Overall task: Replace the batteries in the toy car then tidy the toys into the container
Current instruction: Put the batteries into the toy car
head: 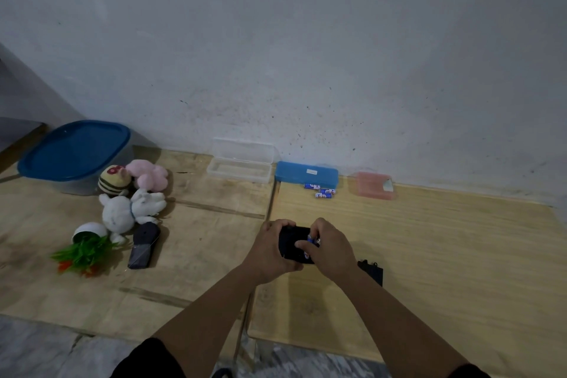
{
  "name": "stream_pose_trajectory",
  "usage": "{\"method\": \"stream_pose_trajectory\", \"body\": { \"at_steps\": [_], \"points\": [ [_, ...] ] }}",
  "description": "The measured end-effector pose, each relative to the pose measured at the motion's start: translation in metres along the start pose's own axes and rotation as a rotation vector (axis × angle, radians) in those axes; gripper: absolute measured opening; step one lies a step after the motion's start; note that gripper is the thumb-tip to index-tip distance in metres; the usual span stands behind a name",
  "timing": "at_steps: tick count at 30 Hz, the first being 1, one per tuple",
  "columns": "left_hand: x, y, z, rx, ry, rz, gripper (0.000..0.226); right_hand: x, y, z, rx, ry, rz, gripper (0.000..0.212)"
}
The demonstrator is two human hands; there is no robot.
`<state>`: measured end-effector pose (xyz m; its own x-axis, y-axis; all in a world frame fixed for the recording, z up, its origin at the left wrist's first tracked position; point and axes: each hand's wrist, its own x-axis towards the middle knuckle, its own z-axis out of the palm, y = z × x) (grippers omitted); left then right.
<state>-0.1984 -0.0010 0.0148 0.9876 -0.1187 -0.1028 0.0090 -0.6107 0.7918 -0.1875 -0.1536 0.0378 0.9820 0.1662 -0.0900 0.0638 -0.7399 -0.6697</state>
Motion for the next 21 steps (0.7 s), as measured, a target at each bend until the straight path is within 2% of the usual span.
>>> {"method": "stream_pose_trajectory", "body": {
  "at_steps": [1, 4, 7, 11, 16, 21],
  "points": [
    [0.001, 0.000, 0.000, -0.002, 0.006, -0.003, 0.085, -0.001, 0.000, 0.001, 0.047, 0.014, -0.014, 0.031],
    [0.003, 0.003, -0.002, -0.008, 0.010, -0.004, 0.087, -0.002, -0.002, 0.000, 0.182, 0.062, -0.020, 0.013],
    [0.006, 0.003, -0.006, 0.001, 0.027, -0.011, 0.088, -0.001, -0.003, -0.003, 0.269, 0.156, -0.023, 0.008],
    [0.005, 0.002, -0.008, 0.005, 0.020, 0.003, 0.086, 0.001, 0.008, -0.004, 0.179, 0.141, -0.008, 0.003],
    [0.004, 0.003, -0.008, 0.001, 0.017, 0.016, 0.085, -0.001, 0.016, -0.004, 0.115, 0.067, -0.005, 0.013],
    [0.003, 0.007, -0.010, -0.003, 0.015, 0.019, 0.083, 0.000, 0.017, -0.009, 0.050, 0.065, -0.005, 0.019]
  ]
}}
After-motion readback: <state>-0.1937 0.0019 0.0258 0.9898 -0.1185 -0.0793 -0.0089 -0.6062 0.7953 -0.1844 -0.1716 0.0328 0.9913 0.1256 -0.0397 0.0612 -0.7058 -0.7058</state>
